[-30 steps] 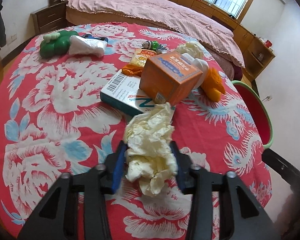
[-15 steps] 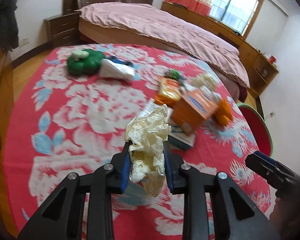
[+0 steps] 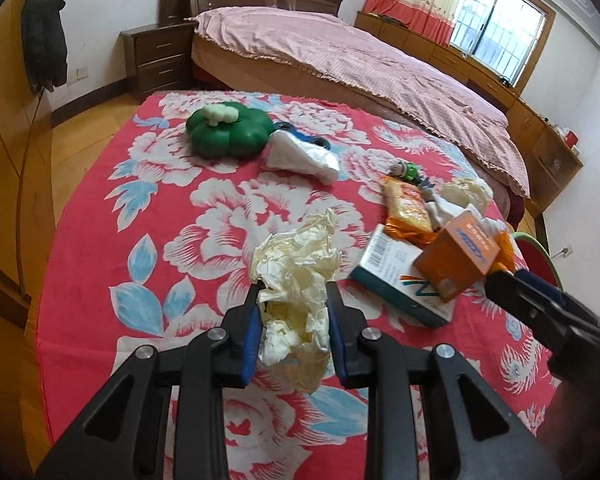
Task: Collect trash
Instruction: 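Grasp the orange printed box with the right tool while the left tool holds the bag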
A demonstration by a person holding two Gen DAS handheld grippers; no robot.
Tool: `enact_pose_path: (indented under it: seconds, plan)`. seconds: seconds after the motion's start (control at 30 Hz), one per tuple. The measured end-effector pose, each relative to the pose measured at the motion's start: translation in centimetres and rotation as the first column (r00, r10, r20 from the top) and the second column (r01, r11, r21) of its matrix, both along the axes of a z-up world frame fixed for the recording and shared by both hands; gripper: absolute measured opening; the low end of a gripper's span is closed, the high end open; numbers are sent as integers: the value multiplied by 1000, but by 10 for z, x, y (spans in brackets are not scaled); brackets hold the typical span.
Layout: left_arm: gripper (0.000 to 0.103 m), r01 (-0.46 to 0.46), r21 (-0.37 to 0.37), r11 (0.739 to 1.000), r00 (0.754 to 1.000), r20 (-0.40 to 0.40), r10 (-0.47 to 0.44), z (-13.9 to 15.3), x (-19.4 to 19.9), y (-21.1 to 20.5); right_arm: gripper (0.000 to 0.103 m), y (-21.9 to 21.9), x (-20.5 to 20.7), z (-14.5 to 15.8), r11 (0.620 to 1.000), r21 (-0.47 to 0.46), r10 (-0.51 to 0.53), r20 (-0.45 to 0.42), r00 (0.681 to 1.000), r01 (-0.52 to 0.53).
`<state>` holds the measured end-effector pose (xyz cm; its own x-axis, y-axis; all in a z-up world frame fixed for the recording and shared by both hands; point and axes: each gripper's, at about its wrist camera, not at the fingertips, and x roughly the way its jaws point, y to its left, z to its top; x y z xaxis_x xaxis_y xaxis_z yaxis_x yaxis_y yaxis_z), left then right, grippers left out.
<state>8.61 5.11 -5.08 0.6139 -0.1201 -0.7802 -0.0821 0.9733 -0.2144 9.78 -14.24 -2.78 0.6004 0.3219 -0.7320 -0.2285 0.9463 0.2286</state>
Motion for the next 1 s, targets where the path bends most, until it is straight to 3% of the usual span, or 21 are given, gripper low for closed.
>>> enact_pose_path:
  seconds: [0.23,0.4,1.0]
  plan:
    - [30,-22,-16,1000,1000,-13,21,-6,2,10,82,14,18,-10,999,-40,16,-5,1000,-16]
    - [30,-28,-23,999,1000,-12,28,-6,2,12,61,16,22,-18,999,-45,19,-28,999,-20]
    - [30,18,-22,1000,998,59,-17,24,-17,-5,58,-9,-16,13,998,54,-8,30,1000,7]
